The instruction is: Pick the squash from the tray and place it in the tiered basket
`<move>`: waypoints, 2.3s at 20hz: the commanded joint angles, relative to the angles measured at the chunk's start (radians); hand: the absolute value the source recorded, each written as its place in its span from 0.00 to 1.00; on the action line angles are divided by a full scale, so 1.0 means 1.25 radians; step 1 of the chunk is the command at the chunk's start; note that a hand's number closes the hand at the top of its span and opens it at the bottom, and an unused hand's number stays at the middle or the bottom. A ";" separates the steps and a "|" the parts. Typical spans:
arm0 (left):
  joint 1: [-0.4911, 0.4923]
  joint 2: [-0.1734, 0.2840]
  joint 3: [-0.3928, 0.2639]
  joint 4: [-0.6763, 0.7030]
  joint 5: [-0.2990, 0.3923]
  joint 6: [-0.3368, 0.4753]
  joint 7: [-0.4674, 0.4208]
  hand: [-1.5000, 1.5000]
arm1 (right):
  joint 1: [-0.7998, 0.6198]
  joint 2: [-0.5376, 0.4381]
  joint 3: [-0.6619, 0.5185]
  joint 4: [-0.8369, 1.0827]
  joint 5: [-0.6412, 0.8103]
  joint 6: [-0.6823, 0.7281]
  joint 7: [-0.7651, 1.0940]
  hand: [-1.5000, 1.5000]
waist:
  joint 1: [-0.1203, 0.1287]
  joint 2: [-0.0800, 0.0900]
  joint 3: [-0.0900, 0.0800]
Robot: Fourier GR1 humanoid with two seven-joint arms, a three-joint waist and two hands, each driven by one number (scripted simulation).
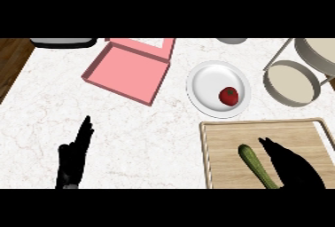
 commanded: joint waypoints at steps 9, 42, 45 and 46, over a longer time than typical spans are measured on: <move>0.022 -0.022 -0.009 -0.070 -0.019 0.001 0.056 0.50 | -0.022 0.037 -0.007 0.157 0.083 -0.112 -0.157 1.00 | 0.003 0.000 0.000; 0.012 -0.013 0.010 -0.042 -0.020 -0.017 0.027 0.50 | -0.158 -0.437 -0.829 0.317 -0.435 -0.096 -0.559 1.00 | -0.007 -0.003 0.000; -0.029 -0.027 0.019 0.015 -0.026 -0.004 0.025 0.50 | -0.184 -0.481 -0.843 0.304 -0.439 -0.067 -0.511 1.00 | -0.004 -0.001 -0.001; 0.001 -0.015 0.020 -0.021 -0.027 -0.008 0.026 0.50 | -0.170 -0.495 -0.874 0.291 -0.470 -0.024 -0.500 1.00 | -0.005 -0.002 0.000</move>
